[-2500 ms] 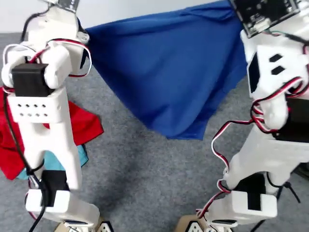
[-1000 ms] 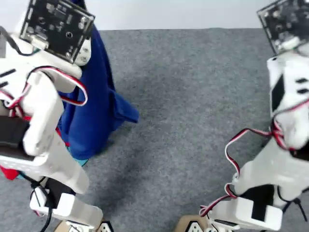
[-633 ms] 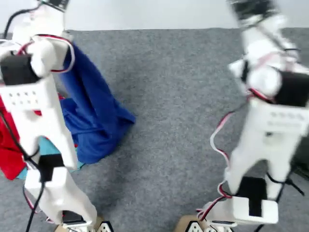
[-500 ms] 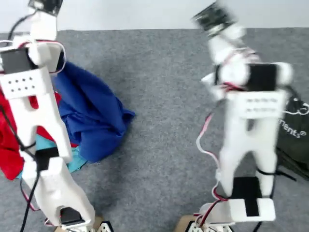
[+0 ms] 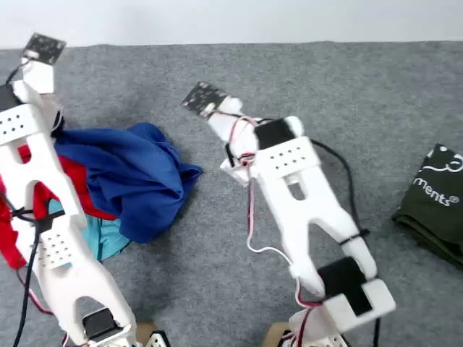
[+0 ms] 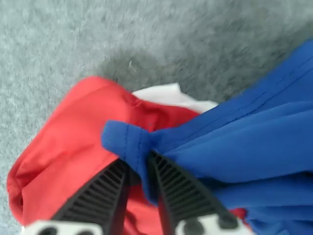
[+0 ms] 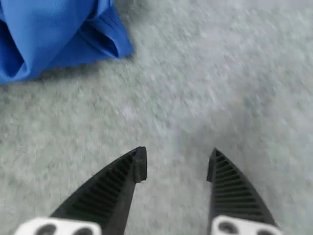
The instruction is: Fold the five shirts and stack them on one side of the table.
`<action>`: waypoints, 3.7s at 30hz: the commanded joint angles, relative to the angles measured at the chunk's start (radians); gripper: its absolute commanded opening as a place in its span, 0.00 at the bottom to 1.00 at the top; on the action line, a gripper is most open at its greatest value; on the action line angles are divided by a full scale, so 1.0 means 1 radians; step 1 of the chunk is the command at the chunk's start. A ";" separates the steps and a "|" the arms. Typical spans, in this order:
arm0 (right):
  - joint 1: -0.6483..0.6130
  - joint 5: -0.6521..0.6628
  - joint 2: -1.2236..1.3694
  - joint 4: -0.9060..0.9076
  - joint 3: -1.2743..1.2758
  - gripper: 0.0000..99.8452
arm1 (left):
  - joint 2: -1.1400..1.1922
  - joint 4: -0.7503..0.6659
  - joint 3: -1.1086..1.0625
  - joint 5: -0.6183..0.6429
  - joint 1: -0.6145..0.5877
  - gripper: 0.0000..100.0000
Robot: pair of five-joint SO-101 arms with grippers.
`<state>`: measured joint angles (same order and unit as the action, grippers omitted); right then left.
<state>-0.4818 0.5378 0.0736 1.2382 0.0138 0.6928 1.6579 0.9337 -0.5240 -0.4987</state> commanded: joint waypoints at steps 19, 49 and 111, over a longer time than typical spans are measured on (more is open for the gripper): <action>-0.131 0.327 0.521 -0.035 -0.483 0.23 | -0.002 -0.011 0.001 -0.020 -0.071 0.00; -0.142 0.446 1.061 0.266 -1.329 0.01 | 0.000 -0.018 -0.001 -0.017 -0.068 0.00; 0.737 0.084 -0.019 0.527 -1.694 0.01 | -0.397 0.097 0.737 -0.032 0.373 0.00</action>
<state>0.2455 0.6345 0.0982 1.7492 -1.6356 0.3368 1.7300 1.6410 -0.5547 -0.1151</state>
